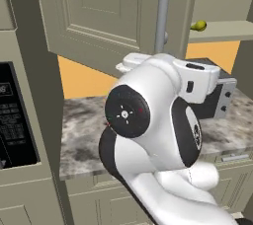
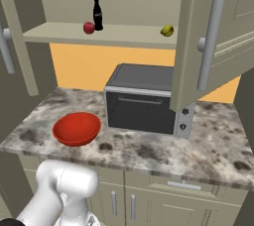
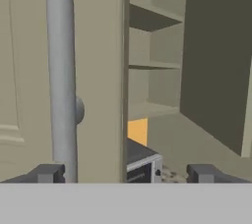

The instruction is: Open the cabinet. Pick the apple and pear from the cabinet and place them into the bowl. Then close the cabinet.

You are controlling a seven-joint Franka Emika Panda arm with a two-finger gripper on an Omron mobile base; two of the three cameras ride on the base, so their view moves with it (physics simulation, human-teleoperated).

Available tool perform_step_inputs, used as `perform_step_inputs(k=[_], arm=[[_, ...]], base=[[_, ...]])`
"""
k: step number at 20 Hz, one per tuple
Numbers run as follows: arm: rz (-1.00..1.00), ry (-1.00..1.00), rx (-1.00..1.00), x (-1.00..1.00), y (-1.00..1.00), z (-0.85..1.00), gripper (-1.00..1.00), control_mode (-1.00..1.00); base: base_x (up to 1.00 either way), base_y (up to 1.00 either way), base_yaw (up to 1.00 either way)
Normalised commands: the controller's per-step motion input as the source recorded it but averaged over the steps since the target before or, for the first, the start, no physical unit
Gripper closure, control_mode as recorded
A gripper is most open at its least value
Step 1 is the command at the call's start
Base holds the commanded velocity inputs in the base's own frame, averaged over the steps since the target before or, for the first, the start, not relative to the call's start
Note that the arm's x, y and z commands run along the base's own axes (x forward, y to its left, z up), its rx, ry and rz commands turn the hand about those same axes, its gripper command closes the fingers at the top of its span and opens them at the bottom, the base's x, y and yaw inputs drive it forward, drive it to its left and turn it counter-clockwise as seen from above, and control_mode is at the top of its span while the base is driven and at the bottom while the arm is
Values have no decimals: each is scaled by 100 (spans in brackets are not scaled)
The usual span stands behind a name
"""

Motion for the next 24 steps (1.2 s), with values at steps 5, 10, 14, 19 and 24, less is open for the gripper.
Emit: perform_step_inputs(k=[5,10,14,19,24], arm=[[14,-1,-6,-19,-33,-7,-100,-100],[31,0,-5,-3,-41,-16,-100,-100],[33,0,-3,0,-42,-19,-100,-100],[24,-6,-2,0,-17,-24,-100,-100],[24,-1,0,0,0,-22,-100,-100]], base=[[0,0,0],[0,0,0],[0,0,0],[0,0,0],[0,0,0]])
